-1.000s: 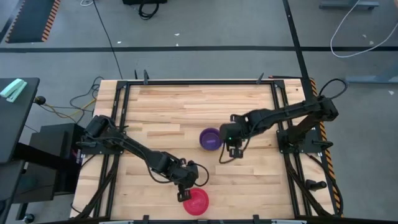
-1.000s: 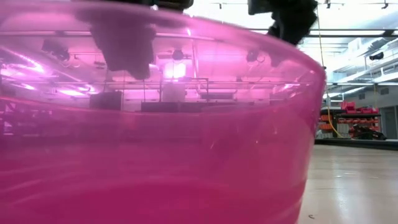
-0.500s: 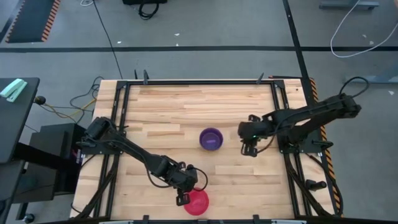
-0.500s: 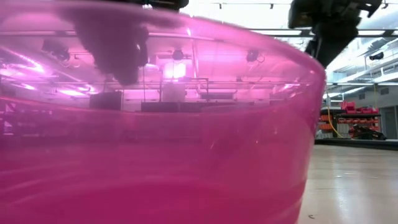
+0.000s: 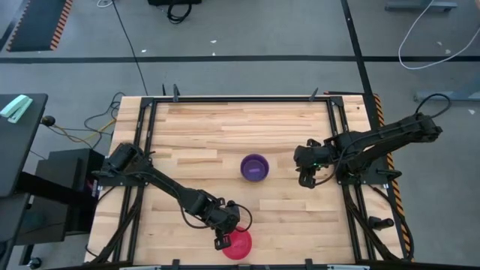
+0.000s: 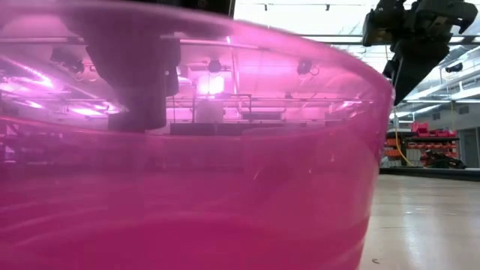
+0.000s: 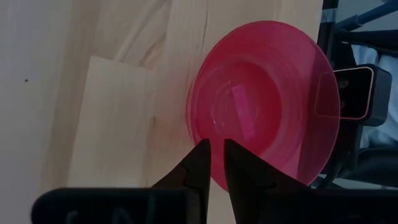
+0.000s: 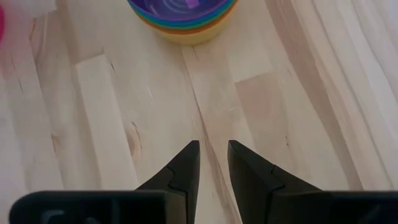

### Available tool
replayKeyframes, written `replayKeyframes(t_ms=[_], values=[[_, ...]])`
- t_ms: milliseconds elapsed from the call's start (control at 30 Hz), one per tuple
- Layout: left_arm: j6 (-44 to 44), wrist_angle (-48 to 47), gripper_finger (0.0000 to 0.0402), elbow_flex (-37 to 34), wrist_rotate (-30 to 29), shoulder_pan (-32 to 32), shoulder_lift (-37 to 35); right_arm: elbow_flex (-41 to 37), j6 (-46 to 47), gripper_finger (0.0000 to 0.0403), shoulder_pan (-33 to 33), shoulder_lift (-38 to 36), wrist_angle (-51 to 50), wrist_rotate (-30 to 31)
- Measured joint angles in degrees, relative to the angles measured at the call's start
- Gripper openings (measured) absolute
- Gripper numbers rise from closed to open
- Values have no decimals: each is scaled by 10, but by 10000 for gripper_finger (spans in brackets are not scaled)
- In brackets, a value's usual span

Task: Nest bowls inside each other
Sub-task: Stack the pink bowl on the violet bowl

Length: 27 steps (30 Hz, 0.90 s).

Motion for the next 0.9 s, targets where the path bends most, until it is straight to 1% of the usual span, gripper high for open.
replayKeyframes(t_ms=[200, 500, 633, 733, 900], values=[[-10, 0, 52, 0, 0, -2, 0, 0, 0, 91, 0, 1, 5, 0], [-29, 5, 50, 1, 16, -5, 30, 0, -1, 91, 0, 1, 11, 0], [-30, -9, 48, 1, 14, -1, 35, 0, -5, 91, 0, 2, 17, 0], [-27, -10, 38, 1, 4, 1, 35, 0, -5, 91, 0, 1, 20, 0], [-2, -16, 8, 1, -2, 10, 35, 0, -7, 91, 0, 1, 22, 0]])
